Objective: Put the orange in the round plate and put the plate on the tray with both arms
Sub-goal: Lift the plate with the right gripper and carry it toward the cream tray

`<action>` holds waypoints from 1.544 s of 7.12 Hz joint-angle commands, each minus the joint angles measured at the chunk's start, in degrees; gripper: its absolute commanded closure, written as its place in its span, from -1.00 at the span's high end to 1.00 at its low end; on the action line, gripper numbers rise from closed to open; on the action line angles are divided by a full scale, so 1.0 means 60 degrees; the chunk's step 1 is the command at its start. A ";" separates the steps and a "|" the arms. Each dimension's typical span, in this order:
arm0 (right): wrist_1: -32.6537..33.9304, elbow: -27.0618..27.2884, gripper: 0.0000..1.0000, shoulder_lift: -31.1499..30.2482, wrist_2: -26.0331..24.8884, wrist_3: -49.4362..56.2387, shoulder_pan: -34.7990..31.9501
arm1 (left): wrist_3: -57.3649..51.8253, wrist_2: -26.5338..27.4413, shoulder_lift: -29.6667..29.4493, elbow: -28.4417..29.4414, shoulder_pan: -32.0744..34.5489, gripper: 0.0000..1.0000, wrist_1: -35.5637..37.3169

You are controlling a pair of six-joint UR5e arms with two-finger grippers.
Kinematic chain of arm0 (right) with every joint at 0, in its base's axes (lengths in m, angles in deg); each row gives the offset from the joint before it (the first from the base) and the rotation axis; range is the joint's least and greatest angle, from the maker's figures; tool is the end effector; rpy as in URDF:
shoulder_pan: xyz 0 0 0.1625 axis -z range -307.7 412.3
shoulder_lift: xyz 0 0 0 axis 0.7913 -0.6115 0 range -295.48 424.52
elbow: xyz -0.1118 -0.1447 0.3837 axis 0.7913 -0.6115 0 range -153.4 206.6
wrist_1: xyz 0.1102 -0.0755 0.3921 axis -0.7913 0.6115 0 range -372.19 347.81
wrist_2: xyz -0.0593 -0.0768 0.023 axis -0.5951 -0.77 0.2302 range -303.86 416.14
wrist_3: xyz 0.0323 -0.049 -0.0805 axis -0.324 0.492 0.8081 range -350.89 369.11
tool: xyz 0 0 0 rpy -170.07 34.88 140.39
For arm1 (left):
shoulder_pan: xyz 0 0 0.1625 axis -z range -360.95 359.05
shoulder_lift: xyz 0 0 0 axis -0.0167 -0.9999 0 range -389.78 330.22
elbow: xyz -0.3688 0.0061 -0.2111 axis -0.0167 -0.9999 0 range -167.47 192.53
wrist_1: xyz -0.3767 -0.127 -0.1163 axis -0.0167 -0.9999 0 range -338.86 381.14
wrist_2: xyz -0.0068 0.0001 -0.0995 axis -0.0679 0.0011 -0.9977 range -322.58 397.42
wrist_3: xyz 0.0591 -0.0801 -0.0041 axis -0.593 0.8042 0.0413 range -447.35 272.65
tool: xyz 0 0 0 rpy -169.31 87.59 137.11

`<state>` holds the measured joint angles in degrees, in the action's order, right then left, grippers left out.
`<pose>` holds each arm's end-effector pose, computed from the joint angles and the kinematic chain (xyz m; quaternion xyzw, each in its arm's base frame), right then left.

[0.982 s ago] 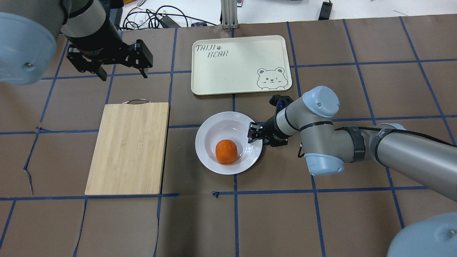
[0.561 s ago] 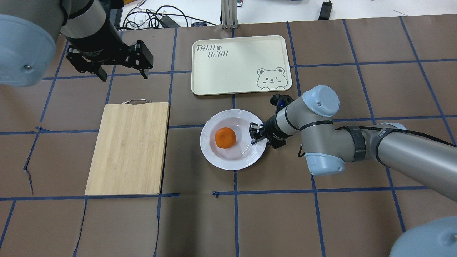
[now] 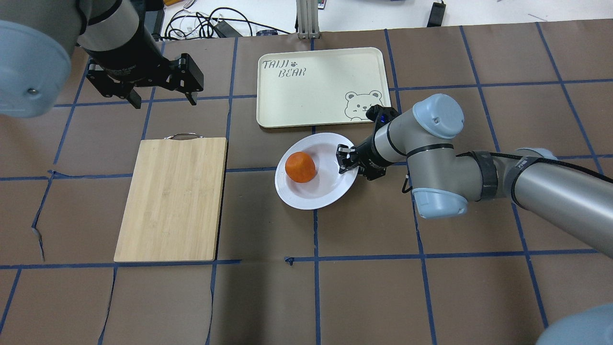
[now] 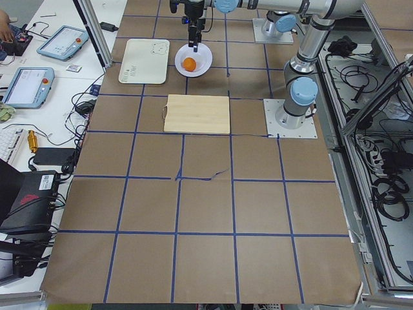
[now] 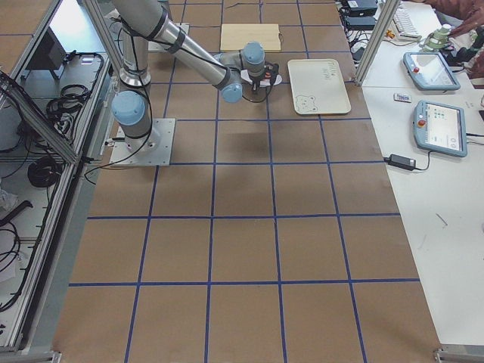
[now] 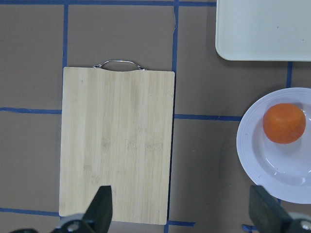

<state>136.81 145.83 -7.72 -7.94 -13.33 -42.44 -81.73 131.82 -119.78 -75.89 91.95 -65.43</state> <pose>0.2188 -0.4969 0.2137 0.1259 0.9612 -0.0467 0.2408 -0.1509 -0.4930 0.5080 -0.0253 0.9980 -0.0463 0.0349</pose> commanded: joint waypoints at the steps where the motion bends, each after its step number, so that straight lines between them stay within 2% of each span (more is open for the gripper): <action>1: -0.0005 -0.0548 -0.84 -0.0015 0.0000 0.0005 0.0189 | 0.0000 0.0000 0.0000 0.0000 -0.0001 1.00 0.0014; 4: -0.0108 -0.0610 -1.00 0.0014 0.0117 0.0020 0.0278 | 0.0000 0.0000 0.0000 0.0000 -0.0001 1.00 0.0014; 5: -0.0035 -0.0653 -1.00 0.0014 0.0204 0.0020 0.0292 | 0.0000 0.0000 0.0015 0.0000 -0.0001 1.00 -0.0001; 6: 0.0067 -0.0958 -1.00 0.0101 0.0829 0.0005 0.0365 | 0.0000 0.0000 0.0015 0.0000 -0.0015 1.00 -0.0001; 7: 0.0024 -0.1686 -1.00 0.0320 0.0893 0.0005 0.0569 | 0.0000 0.0000 0.0015 0.0000 -0.0015 1.00 -0.0001; 9: 0.0097 -0.3194 -1.00 0.1400 0.1900 0.0020 0.0891 | 0.0000 0.0000 0.0015 0.0000 -0.0030 1.00 -0.0001; 10: 0.0097 -0.4493 -1.00 0.2305 0.2688 0.0150 0.1038 | 0.0000 0.0000 0.0015 0.0000 -0.0059 1.00 -0.0001; 11: 0.0039 -0.5753 -1.00 0.2981 0.2811 0.0137 0.1054 | 0.0000 0.0000 0.0015 0.0000 -0.0059 1.00 -0.0030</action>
<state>137.28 119.88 5.02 6.57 -12.70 -36.63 -81.73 131.82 -119.69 -75.89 91.65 -65.49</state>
